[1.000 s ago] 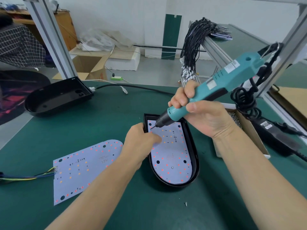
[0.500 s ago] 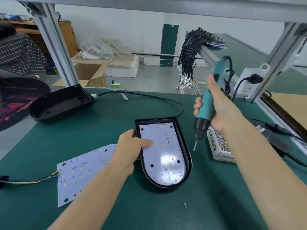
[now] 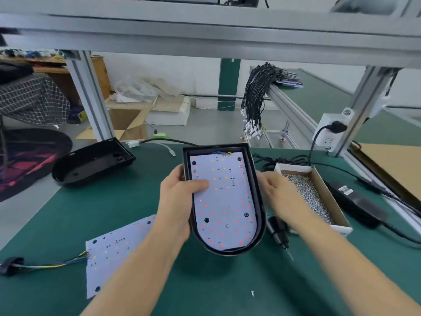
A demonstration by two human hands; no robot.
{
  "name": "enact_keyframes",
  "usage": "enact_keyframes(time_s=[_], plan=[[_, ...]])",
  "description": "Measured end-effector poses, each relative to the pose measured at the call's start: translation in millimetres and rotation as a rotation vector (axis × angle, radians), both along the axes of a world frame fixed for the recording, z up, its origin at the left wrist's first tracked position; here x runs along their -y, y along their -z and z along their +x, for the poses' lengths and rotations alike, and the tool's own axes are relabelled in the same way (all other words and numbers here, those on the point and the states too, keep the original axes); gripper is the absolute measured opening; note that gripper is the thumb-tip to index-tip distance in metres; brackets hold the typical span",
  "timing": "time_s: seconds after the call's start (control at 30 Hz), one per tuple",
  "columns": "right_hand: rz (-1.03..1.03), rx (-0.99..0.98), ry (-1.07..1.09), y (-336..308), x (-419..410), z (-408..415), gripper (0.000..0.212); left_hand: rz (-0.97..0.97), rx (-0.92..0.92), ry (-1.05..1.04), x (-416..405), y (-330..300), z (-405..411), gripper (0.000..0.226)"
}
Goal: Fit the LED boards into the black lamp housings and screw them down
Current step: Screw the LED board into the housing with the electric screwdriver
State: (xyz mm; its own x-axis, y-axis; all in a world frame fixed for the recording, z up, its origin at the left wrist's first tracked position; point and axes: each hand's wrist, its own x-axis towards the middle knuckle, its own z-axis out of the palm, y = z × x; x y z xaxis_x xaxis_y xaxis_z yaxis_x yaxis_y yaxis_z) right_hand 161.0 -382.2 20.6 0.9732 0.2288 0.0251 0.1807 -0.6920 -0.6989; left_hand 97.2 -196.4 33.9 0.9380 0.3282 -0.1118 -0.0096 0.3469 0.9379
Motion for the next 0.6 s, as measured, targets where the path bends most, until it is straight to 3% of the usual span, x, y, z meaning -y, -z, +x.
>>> enact_keyframes(time_s=[0.03, 0.07, 0.13, 0.2, 0.27, 0.3, 0.37, 0.47, 0.6], plan=[[0.414, -0.211, -0.019, -10.7, 1.9, -8.6, 0.055, -0.001, 0.015, -0.016, 4.8, -0.2, -0.2, 0.026], [0.679, -0.388, -0.080, -18.6, 2.9, -14.4, 0.061, -0.012, 0.023, -0.041, 10.4, -1.7, -1.9, 0.024], [0.859, -0.505, -0.190, -22.7, 6.8, -27.1, 0.048, -0.110, 0.054, -0.007, 21.4, -1.9, -5.9, 0.007], [0.903, -0.459, -0.159, -23.6, 9.4, -35.8, 0.025, -0.281, -0.009, 0.144, 24.6, -1.9, -5.3, 0.045], [0.965, -0.467, -0.098, -26.4, 16.9, -39.1, 0.021, -0.414, -0.131, 0.211, 21.4, 0.1, 2.8, 0.082], [0.993, -0.501, -0.105, -28.7, 21.8, -41.2, 0.022, -0.495, -0.184, 0.247, 19.9, -0.5, 7.4, 0.090], [0.997, -0.570, -0.178, -32.9, 30.7, -44.0, 0.026, -0.643, -0.260, 0.269, 20.5, -4.9, 16.4, 0.080], [0.913, -0.661, -0.252, -33.9, 44.9, -48.9, 0.027, -0.572, -0.259, 0.186, 22.7, -7.7, 35.4, 0.045], [0.904, -0.800, -0.284, -32.2, 69.2, -48.4, 0.049, -0.591, -0.254, 0.346, 15.3, -9.0, 60.6, 0.057]])
